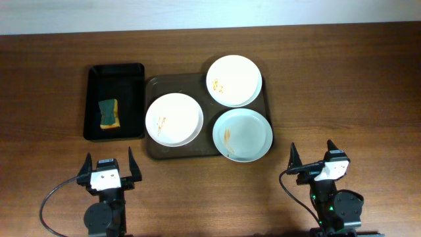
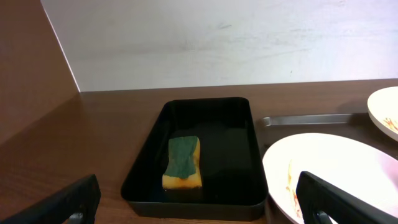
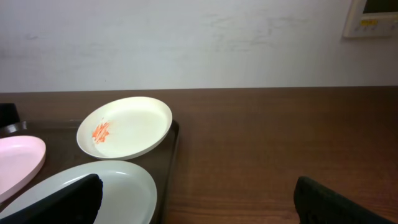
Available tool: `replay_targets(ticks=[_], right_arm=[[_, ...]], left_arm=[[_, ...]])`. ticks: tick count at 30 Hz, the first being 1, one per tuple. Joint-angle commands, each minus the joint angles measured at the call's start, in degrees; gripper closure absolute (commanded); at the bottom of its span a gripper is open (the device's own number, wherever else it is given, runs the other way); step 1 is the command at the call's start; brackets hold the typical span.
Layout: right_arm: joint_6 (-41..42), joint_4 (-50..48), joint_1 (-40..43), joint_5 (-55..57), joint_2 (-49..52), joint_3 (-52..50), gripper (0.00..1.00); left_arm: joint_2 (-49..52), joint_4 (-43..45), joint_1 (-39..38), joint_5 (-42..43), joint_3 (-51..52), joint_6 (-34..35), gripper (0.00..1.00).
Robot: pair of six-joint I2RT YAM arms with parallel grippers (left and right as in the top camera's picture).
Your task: Clean dirty plates on tray and stack at the side
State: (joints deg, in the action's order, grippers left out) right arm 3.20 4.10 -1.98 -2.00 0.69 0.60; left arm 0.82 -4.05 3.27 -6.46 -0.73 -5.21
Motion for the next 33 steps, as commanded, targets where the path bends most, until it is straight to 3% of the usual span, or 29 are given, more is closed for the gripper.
replay_targets(ticks=[1, 25, 33], right_arm=[[0.2, 0.2, -0.4, 0.5, -0.3, -0.3, 0.02], [0.2, 0.2, -0.4, 0.5, -0.3, -0.3, 0.02], [0.2, -1.6, -0.4, 0.5, -0.3, -0.3, 0.02]], left_arm=[[-0.5, -0.1, -0.2, 0.2, 0.2, -1.4, 0.01], [-0.5, 1.6, -0.2, -0.4, 0.2, -1.4, 0.01], [-0.5, 2.4, -0.2, 3.0, 0.2, -1.3, 0.01]])
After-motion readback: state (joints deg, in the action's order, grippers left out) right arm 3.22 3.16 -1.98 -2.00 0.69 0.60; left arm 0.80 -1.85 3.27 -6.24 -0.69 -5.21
